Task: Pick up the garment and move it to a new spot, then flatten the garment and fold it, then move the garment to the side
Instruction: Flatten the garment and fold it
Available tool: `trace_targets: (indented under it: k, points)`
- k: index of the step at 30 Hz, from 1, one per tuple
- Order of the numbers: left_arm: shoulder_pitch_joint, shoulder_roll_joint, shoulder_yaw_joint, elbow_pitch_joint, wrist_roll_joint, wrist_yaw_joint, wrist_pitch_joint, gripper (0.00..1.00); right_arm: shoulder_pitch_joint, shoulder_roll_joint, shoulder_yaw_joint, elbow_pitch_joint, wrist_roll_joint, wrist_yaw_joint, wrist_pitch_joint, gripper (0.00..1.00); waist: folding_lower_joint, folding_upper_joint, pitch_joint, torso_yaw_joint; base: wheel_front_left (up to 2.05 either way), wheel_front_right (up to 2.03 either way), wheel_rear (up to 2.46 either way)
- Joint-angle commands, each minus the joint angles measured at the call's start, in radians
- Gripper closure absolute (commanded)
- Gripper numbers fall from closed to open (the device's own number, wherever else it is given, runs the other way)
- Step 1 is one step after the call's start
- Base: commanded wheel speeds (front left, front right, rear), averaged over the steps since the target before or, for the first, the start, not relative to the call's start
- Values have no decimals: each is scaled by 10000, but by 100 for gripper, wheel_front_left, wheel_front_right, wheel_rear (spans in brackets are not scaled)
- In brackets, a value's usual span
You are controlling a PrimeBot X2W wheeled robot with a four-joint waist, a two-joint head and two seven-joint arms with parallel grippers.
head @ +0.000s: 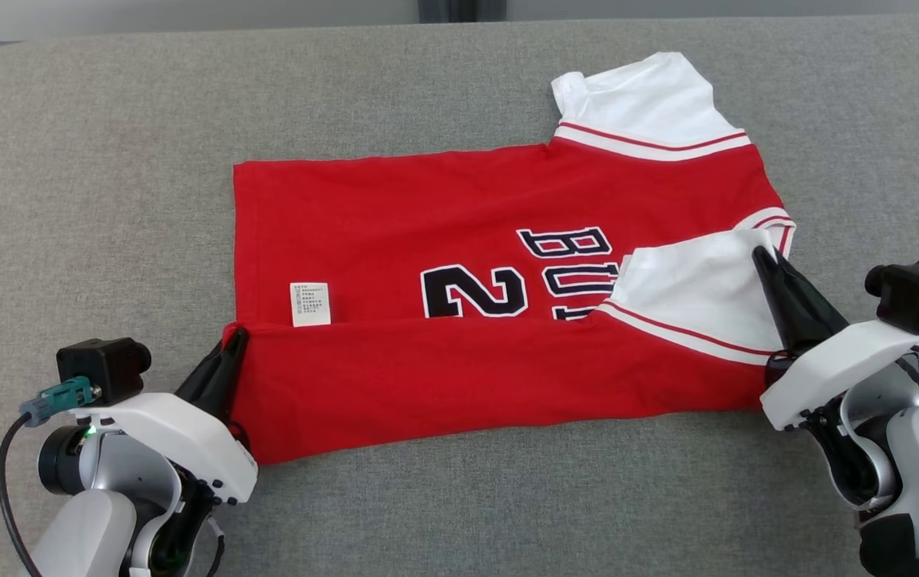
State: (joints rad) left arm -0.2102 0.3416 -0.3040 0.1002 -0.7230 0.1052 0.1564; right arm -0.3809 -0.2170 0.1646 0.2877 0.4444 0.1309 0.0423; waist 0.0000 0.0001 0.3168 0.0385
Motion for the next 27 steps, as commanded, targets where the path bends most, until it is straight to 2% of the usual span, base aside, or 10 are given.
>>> trace_targets:
  k: [1,8,9,10,11,12,13,20,27]
  points:
    - [-182,31,13,86,-22,-99,-29,100,-113,-60,-12,157,109,-4,-71,100,0,-1,46,28,0,0,0]
    - [-320,78,-66,737,-177,-315,67,100,-412,46,231,1065,499,-4,-617,100,0,-1,123,-90,0,0,0]
    - [-307,79,-79,798,-201,-347,98,100,-449,23,282,1147,513,-4,-686,63,0,-1,99,-108,0,0,0]
    - [-279,68,-82,846,-233,-345,72,100,-466,32,321,1200,545,-4,-786,8,0,-1,49,-125,0,0,0]
    - [-217,58,-97,882,-258,-350,53,75,-467,63,355,1226,611,-4,-876,0,0,-1,-7,-131,0,0,0]
    - [-129,37,-104,904,-281,-355,40,26,-430,67,354,1223,613,-4,-993,0,0,-1,-79,-129,0,0,0]
    - [-46,10,-76,903,-280,-307,-23,0,-354,63,297,1201,601,-4,-1140,0,0,-1,-161,-125,0,0,0]
    - [552,-45,327,539,-190,212,-730,0,441,248,-404,657,187,-4,-1851,0,0,-1,-822,-95,0,0,0]
    - [759,-90,750,-456,341,809,-1989,0,1365,776,-1532,-809,-1159,-4,-2175,0,0,-1,-1530,-114,0,0,0]
